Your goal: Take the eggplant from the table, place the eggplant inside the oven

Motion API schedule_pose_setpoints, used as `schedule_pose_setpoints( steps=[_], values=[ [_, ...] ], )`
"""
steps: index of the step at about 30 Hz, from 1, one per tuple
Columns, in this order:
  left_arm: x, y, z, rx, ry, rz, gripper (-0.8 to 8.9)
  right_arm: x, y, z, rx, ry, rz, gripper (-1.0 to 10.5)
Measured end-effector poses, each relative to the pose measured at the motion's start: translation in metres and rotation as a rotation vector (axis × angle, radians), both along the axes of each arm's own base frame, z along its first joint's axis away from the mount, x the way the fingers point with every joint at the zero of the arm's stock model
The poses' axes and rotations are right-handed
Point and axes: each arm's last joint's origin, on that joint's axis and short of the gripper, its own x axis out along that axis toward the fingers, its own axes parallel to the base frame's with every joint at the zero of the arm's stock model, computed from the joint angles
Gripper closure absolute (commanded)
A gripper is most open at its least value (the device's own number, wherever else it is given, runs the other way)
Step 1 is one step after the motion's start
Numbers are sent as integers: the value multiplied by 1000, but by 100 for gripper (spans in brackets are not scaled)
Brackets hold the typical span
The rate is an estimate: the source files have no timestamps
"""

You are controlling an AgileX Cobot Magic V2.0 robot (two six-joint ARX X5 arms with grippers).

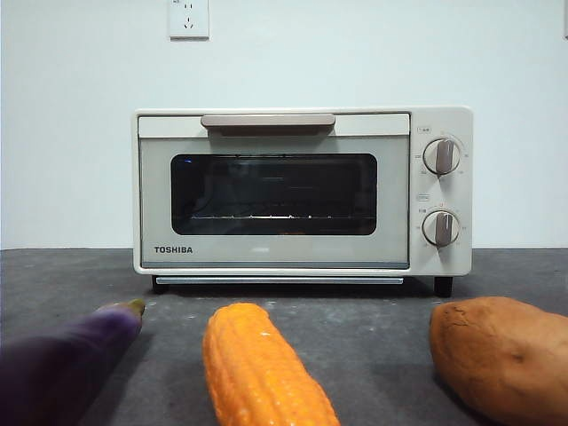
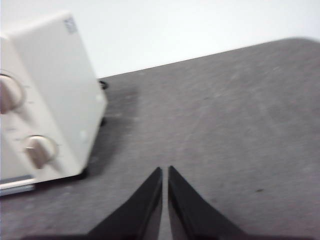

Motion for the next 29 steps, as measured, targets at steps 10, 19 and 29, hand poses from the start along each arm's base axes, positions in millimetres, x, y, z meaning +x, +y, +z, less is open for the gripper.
schedule_pose_setpoints(
  steps=[10, 19, 29],
  values=[
    [-9, 1, 34, -49, 47, 9, 807, -12, 2, 43, 64, -39, 49, 944],
    [-3, 0, 74, -10, 154, 8, 807, -25, 3, 104, 90, 28, 44, 944],
    [19, -4, 123, 76, 297, -85, 807, -26, 5, 165, 40, 139, 134, 944]
  ],
)
